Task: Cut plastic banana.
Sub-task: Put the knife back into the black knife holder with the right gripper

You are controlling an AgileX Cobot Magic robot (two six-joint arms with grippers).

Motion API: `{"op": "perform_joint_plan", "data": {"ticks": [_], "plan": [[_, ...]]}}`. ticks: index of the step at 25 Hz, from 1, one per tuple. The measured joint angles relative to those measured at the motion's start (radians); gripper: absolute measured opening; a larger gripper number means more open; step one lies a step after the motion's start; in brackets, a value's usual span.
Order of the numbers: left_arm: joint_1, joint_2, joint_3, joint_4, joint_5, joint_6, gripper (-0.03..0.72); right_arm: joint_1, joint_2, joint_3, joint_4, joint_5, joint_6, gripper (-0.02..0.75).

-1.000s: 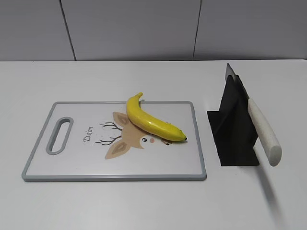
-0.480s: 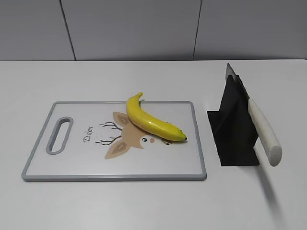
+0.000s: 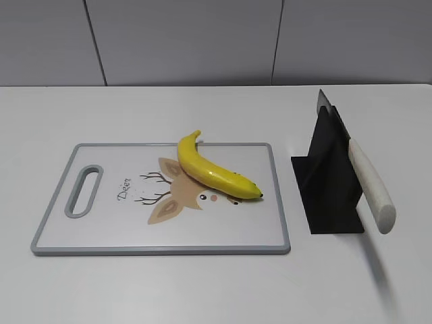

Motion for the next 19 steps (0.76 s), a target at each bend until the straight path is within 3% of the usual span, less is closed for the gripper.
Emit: {"op": "perform_joint_plan", "data": {"ticks": [4,7,19], "plan": [[0.000,0.000,0.000,0.000,0.000,0.000,0.320,-0.137,0.000,0.000,0.000,0.000,0.001,0.594],[0.000,0.000,0.000,0.000,0.000,0.000,0.320,-0.184,0.000,0.000,0.001,0.000,0.001,0.594],[0.000,0.000,0.000,0.000,0.000,0.000,0.320,-0.189,0.000,0.000,0.001,0.000,0.001,0.594]]}}
